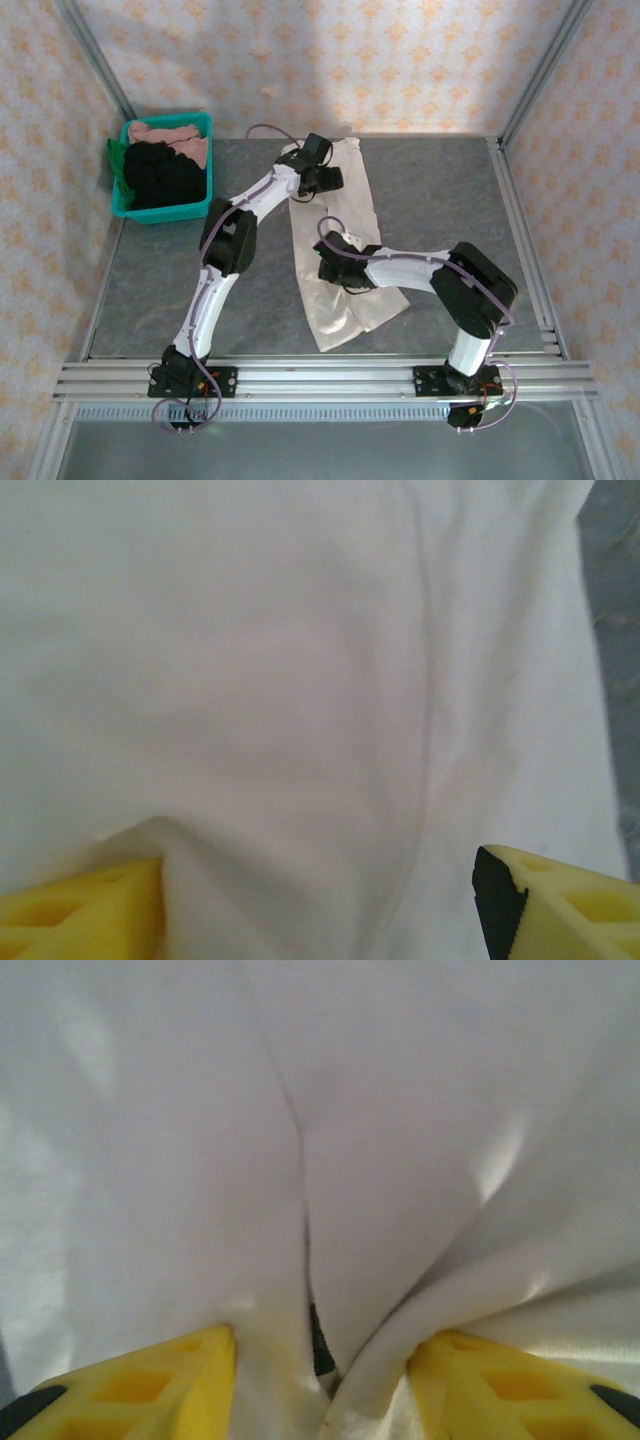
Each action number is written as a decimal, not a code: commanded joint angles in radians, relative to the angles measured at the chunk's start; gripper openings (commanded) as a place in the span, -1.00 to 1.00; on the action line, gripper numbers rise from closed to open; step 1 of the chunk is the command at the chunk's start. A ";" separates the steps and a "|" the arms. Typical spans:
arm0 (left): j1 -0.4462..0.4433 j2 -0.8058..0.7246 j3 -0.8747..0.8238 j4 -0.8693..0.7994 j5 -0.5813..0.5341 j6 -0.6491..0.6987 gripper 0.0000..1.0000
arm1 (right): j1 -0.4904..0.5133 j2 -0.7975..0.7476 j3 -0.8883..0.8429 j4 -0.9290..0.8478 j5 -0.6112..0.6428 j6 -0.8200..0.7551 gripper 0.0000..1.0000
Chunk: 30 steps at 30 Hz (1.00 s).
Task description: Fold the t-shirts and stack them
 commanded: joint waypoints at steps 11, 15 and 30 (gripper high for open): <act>0.045 0.188 0.356 -0.202 0.100 0.121 0.88 | 0.082 -0.164 -0.007 -0.174 -0.049 0.041 0.30; 0.042 0.051 0.228 -0.169 0.085 0.144 1.00 | 0.082 -0.371 -0.136 -0.292 0.049 0.036 0.36; 0.007 -0.746 -0.718 -0.019 0.022 0.172 0.95 | 0.151 -0.669 -0.424 -0.204 -0.216 0.039 0.28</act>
